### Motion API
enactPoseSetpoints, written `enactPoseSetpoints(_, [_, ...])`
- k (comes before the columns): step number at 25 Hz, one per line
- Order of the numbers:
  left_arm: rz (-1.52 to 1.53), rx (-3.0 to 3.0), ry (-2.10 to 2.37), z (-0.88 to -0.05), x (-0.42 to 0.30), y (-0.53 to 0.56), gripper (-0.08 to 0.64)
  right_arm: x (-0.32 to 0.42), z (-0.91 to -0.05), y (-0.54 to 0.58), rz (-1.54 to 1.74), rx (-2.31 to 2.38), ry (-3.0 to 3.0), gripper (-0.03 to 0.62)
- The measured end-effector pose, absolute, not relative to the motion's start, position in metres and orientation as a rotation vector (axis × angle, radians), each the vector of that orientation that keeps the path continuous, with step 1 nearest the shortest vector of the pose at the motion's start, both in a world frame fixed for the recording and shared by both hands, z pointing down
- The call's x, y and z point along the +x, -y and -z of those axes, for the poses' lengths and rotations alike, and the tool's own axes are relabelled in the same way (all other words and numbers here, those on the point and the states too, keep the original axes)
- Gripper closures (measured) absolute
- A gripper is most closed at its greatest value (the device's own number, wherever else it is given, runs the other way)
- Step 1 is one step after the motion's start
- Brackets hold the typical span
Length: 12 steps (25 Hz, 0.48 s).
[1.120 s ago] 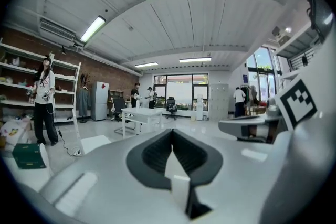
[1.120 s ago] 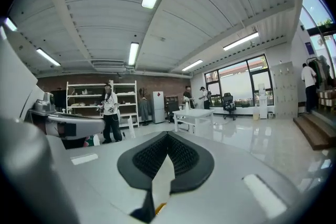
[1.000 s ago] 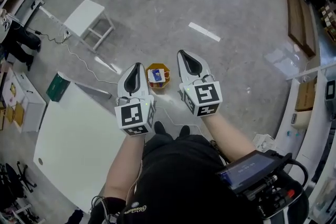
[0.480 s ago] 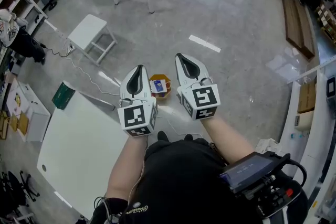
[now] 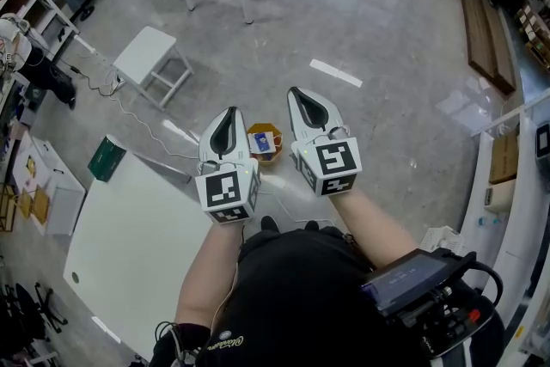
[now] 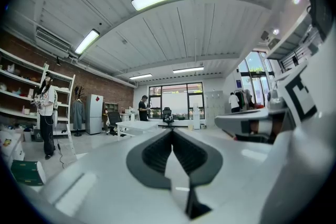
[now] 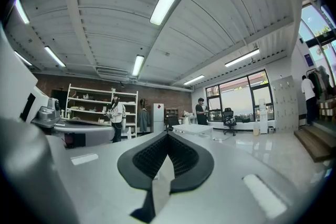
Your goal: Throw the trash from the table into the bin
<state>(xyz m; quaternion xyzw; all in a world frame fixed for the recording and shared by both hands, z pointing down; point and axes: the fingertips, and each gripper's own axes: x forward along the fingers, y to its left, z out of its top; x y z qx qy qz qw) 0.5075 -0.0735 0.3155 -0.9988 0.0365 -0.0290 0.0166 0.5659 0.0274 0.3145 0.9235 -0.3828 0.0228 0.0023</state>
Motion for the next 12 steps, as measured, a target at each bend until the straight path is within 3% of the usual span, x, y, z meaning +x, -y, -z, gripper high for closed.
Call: enactPoseSetpoints(12, [0.105, -3.103, -0.091, -0.3147, 0.5109, 0.069, 0.551, 0.568, -0.3153, -0.0345, -0.088, 2.898, 1.189, 0.594])
